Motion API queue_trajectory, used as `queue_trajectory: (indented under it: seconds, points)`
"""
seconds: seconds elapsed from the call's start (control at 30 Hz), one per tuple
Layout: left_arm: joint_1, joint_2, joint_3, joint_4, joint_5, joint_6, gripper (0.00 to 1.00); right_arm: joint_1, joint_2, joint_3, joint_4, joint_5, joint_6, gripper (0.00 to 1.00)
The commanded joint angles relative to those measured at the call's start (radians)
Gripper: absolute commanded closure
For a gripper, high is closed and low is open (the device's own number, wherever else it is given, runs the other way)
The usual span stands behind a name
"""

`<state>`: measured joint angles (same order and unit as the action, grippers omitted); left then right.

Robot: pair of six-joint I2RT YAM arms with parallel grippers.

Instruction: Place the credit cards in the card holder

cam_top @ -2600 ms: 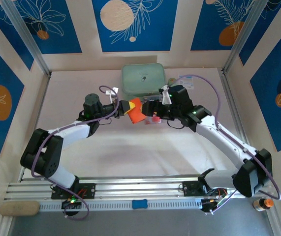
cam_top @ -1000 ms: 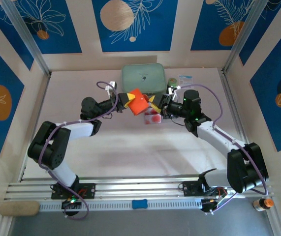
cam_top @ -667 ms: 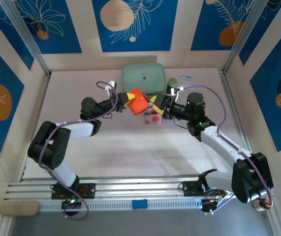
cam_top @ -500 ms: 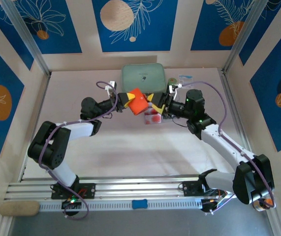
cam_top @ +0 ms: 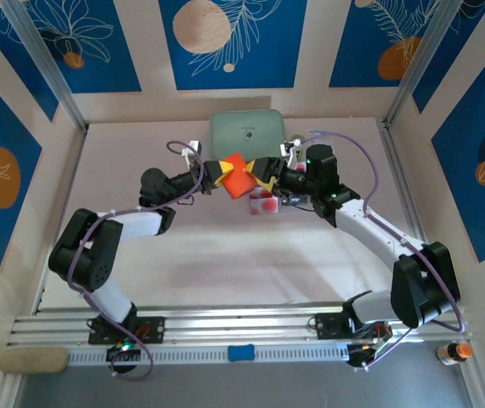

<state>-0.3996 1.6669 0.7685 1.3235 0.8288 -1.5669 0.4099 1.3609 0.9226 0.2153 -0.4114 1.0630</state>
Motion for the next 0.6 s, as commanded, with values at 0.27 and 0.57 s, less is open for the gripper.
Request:
queue_trajectory:
  seconds: [0.27, 0.57]
  points:
    - [-0.005, 0.006, 0.028, 0.066, -0.017, -0.018, 1.00, -0.045, -0.007, -0.087, 0.116, -0.011, 0.087, 0.49]
    - [-0.012, 0.007, 0.031, 0.068, -0.022, -0.017, 1.00, -0.042, 0.027, -0.114, 0.241, -0.077, 0.174, 0.53]
